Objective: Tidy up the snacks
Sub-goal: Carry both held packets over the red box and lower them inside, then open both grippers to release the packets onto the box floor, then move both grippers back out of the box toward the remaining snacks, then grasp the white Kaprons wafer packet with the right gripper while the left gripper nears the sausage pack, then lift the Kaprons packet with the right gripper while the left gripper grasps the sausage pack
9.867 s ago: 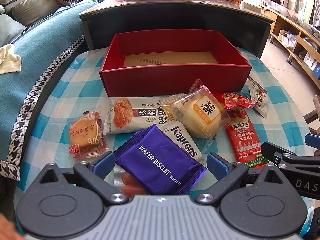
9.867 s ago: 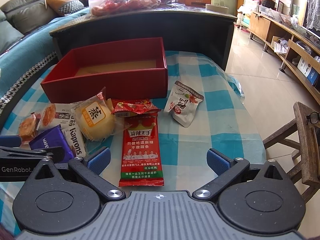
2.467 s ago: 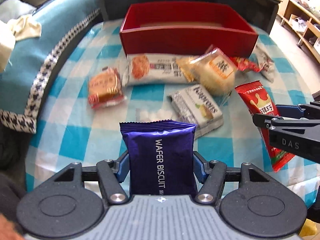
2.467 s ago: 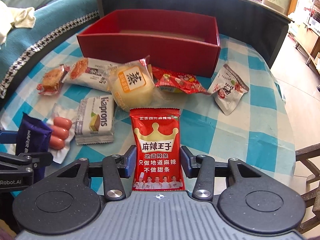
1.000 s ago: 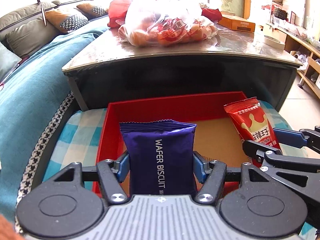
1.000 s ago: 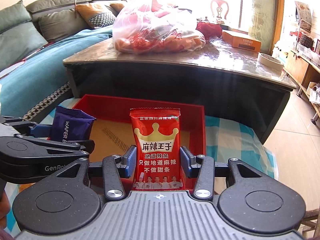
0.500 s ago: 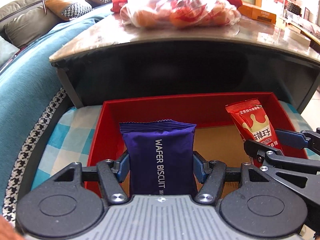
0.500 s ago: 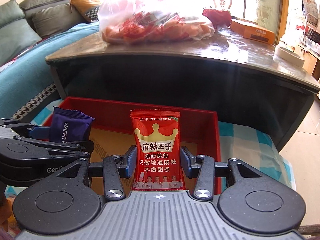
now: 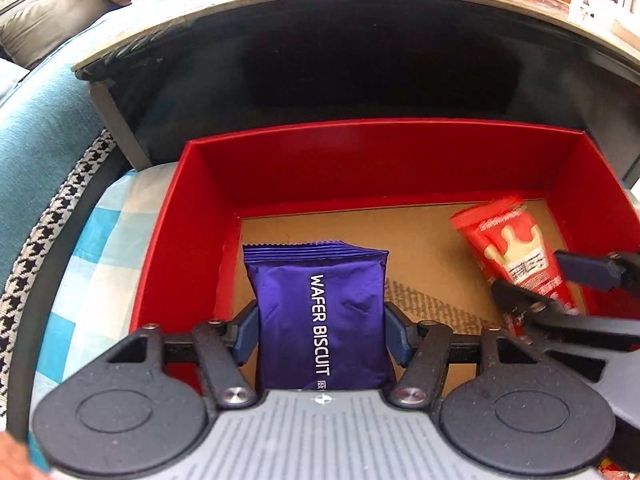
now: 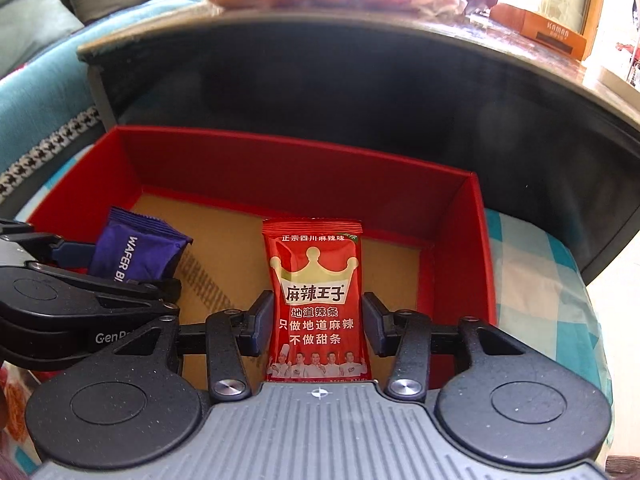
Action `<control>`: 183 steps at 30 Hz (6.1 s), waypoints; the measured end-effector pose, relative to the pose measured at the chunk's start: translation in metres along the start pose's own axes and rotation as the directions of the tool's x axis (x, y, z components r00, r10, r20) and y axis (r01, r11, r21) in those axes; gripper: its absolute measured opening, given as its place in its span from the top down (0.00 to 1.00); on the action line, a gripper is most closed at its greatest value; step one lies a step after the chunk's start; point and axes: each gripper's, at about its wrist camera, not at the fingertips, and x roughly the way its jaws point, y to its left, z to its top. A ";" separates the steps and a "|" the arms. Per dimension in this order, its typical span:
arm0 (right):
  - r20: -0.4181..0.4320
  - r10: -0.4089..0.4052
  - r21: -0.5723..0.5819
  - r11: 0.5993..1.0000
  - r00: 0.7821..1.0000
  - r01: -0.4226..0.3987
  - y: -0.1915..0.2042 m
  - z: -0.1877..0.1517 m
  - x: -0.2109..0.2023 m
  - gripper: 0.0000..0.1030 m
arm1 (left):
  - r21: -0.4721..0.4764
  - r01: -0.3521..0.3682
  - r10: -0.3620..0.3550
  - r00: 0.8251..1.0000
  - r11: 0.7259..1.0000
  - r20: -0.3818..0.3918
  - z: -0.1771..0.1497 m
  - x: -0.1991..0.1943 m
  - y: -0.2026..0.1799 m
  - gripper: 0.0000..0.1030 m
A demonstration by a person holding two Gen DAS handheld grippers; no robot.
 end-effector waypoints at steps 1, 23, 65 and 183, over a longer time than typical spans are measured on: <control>-0.012 -0.005 -0.006 1.000 1.000 0.005 0.001 0.001 0.002 0.45 | 0.002 0.000 0.000 1.000 1.000 -0.004 0.000 0.000 -0.001 0.11; 0.026 -0.081 -0.030 0.996 0.996 0.082 0.006 0.005 -0.021 0.33 | 0.005 0.018 -0.018 0.999 1.000 0.037 0.001 -0.029 0.003 0.05; -0.063 0.047 -0.057 0.997 0.997 -0.051 0.069 -0.089 -0.118 0.29 | 0.024 0.041 -0.040 0.998 0.999 -0.056 -0.131 -0.127 0.040 0.00; -0.129 0.128 -0.085 0.987 0.983 -0.139 0.075 -0.177 -0.152 0.38 | -0.072 0.088 -0.099 0.982 0.993 -0.159 -0.213 -0.132 0.031 0.03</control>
